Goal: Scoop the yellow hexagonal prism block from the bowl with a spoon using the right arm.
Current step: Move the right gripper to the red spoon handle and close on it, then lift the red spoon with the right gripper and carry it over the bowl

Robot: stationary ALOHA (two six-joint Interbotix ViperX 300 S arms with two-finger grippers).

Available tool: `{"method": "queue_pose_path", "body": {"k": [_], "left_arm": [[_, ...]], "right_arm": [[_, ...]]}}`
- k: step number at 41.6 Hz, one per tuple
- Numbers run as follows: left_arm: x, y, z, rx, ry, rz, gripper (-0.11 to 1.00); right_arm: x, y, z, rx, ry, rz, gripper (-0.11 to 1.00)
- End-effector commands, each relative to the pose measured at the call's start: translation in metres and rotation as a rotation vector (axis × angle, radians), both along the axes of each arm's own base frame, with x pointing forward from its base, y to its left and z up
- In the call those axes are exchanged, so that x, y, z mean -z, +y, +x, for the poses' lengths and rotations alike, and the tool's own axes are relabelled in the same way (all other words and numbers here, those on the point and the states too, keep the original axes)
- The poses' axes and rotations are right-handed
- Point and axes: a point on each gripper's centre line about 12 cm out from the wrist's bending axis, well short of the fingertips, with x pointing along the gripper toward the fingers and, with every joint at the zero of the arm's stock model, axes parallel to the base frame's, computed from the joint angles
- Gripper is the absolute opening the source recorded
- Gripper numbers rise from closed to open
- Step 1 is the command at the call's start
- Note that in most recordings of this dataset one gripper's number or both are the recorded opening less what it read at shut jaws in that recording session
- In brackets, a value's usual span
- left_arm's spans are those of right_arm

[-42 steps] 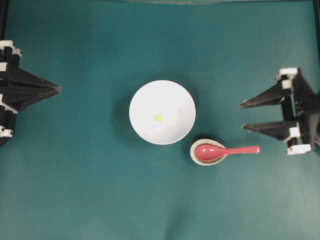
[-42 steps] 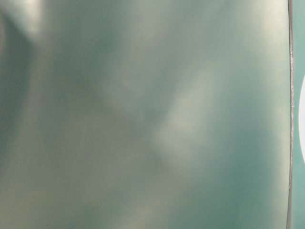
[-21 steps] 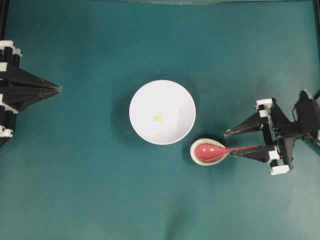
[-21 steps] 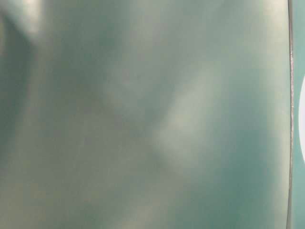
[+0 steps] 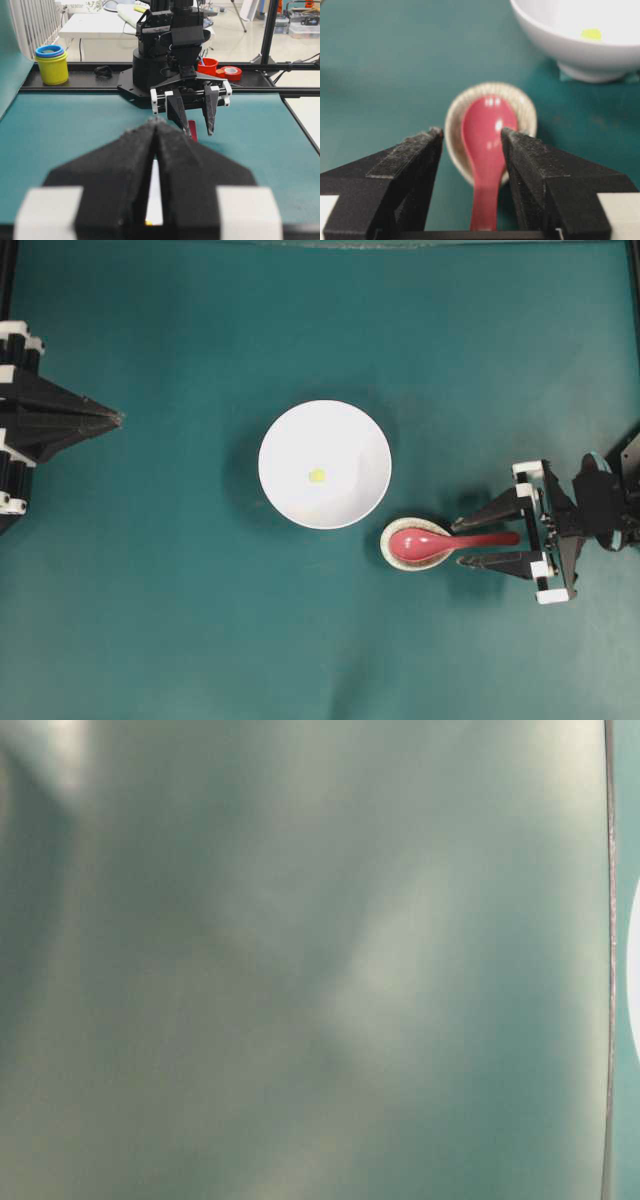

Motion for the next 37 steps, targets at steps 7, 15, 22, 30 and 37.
{"method": "queue_pose_path", "body": {"k": [7,15,22,30,37], "left_arm": [[-0.005,0.0,0.002,-0.001,-0.012,0.003,0.0],[-0.006,0.0,0.002,0.0,-0.012,0.003,0.0],[-0.006,0.0,0.002,0.0,-0.014,0.003,0.0],[-0.005,0.0,0.002,-0.001,-0.012,0.003,0.0],[-0.006,0.0,0.002,-0.001,-0.012,0.005,0.0]], "right_arm": [[0.008,0.0,-0.004,0.013,0.078,0.023,0.56],[0.01,0.001,-0.005,0.007,0.097,0.025,0.56],[0.013,0.002,-0.004,0.008,0.119,0.025,0.55],[0.012,0.002,-0.003,0.009,0.117,0.026,0.51],[0.012,0.003,-0.002,0.009,0.113,0.028,0.48]]}}
